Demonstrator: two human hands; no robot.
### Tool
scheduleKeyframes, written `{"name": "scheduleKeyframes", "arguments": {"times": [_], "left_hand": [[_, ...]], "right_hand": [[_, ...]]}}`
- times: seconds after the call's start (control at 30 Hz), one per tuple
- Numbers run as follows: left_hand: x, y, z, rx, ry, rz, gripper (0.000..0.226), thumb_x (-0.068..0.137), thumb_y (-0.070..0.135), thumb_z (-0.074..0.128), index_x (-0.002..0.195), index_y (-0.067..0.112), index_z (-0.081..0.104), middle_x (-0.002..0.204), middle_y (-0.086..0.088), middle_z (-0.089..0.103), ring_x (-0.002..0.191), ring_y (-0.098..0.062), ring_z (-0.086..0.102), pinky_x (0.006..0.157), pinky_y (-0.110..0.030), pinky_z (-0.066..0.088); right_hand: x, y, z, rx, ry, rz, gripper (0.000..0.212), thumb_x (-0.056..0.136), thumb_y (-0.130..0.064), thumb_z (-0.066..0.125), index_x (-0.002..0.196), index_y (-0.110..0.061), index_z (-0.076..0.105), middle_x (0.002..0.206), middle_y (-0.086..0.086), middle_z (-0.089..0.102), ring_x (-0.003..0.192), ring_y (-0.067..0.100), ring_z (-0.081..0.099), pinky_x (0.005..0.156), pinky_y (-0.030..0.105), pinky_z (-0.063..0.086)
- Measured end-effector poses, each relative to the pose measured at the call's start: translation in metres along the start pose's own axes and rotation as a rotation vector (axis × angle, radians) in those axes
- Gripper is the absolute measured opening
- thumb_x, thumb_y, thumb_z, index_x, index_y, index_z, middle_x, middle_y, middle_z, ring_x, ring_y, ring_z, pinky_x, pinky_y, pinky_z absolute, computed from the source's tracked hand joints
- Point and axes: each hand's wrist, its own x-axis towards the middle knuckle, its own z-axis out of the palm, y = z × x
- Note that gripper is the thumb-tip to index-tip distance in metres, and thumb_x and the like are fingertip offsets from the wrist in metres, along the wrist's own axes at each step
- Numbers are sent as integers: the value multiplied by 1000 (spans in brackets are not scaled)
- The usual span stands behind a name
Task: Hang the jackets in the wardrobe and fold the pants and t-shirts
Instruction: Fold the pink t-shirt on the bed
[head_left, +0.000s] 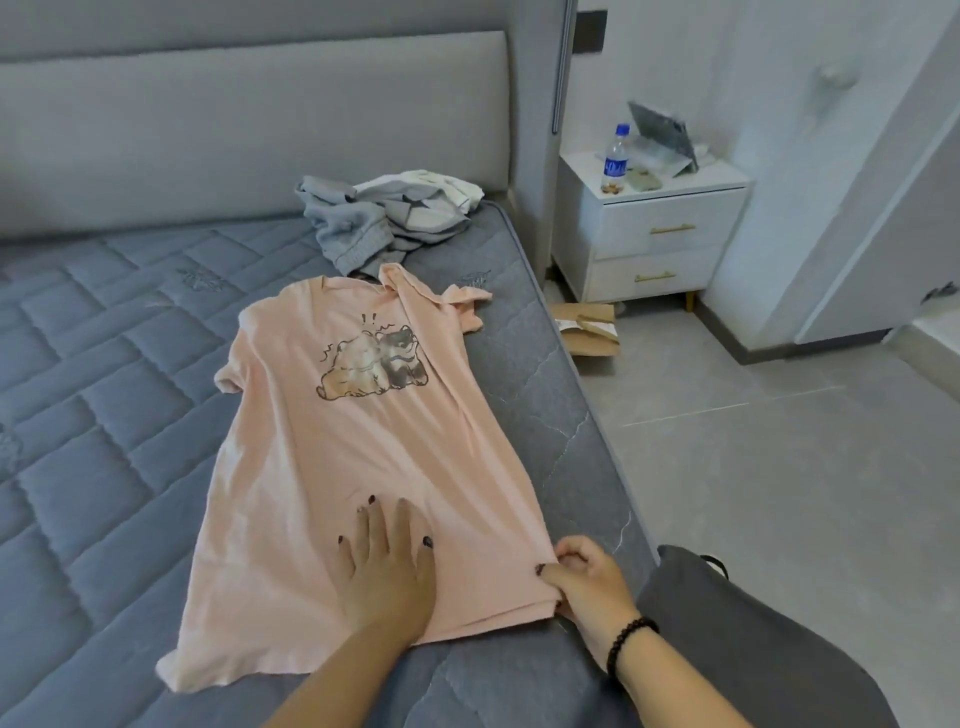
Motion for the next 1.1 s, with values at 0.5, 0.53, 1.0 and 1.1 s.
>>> {"name": "scheduleKeyframes", "arguments": {"times": [0.5,0.53,1.0,1.1], "left_hand": [[-55,-140,-28,257,122,445,77,66,14,43,142,17,43,145,-8,47,135,-24,36,110,-40,19],[-54,-143,-29,266,135,410,83,60,7,48,141,17,43,143,-9,49,133,-26,38,107,-41,27],[-94,-186,-63,287,86,336,115,21,-7,89,128,16,50,115,-10,70,81,-24,74,37,-26,53],[-114,-194,-55,252,47,321,120,16,-4,88,128,16,51,114,-8,71,81,-23,74,39,-25,53]], "right_hand": [[5,-8,-10,160,-49,81,15,89,-12,64,101,-2,66,92,10,70,83,23,63,71,34,52],[5,-10,-10,199,-33,84,14,91,-13,62,100,-3,65,95,11,70,87,24,64,74,36,53],[-11,-22,-41,200,604,-192,22,87,-8,68,104,5,61,95,18,60,87,26,59,41,13,50],[-11,-18,-44,128,624,-141,21,87,-8,67,104,3,62,95,18,60,85,29,59,38,14,49]]}}
